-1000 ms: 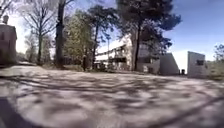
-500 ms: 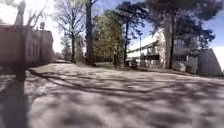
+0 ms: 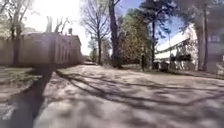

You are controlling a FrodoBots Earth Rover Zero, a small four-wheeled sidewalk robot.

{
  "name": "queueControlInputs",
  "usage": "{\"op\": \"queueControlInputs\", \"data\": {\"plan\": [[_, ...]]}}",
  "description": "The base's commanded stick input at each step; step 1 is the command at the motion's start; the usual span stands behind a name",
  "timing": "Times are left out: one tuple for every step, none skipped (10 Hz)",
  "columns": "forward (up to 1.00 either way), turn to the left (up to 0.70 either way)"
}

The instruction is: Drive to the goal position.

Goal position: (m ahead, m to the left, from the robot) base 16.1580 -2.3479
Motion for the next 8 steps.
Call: {"op": "queueControlInputs", "data": {"plan": [[1.00, 0.00], [1.00, 0.00], [1.00, 0.00], [1.00, 0.00], [1.00, 0.00], [1.00, 0.00], [1.00, 0.00], [1.00, 0.00]]}}
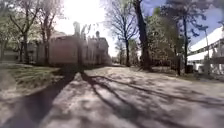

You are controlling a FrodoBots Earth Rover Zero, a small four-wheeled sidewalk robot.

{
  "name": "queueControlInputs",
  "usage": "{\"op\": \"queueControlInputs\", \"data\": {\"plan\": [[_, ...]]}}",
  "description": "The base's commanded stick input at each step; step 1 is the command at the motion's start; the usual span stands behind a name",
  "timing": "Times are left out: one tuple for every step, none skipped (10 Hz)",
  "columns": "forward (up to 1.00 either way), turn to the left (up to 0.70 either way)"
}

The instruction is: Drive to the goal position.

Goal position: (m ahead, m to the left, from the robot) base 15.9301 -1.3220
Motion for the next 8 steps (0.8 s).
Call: {"op": "queueControlInputs", "data": {"plan": [[1.00, 0.00], [1.00, 0.00], [1.00, 0.00], [1.00, 0.00], [1.00, 0.00], [1.00, 0.00], [1.00, -0.11], [1.00, -0.40]]}}
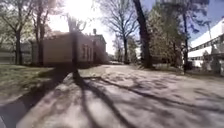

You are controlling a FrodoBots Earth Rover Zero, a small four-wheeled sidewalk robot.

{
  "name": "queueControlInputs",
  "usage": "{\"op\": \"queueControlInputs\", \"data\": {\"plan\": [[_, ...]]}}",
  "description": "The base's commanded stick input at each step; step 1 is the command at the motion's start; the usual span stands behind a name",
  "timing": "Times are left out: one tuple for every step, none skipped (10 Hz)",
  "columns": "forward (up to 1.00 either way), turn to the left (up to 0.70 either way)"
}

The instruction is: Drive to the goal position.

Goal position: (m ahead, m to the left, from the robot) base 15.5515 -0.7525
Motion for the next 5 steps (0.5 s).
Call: {"op": "queueControlInputs", "data": {"plan": [[1.00, -0.30], [1.00, 0.00], [1.00, 0.00], [1.00, 0.00], [1.00, 0.00]]}}
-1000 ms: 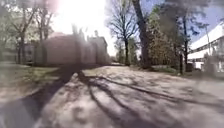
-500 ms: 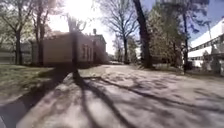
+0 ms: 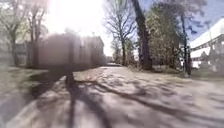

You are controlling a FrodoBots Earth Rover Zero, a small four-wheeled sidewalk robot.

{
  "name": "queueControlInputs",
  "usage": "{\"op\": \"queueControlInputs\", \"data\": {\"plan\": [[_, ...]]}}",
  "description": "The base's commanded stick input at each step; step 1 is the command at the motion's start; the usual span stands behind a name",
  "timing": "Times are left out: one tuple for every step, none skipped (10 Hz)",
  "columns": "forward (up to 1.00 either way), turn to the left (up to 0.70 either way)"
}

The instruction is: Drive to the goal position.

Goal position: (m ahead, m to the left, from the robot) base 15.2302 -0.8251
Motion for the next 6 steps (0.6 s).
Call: {"op": "queueControlInputs", "data": {"plan": [[1.00, 0.00], [1.00, 0.00], [1.00, 0.00], [1.00, 0.00], [1.00, 0.00], [1.00, 0.00]]}}
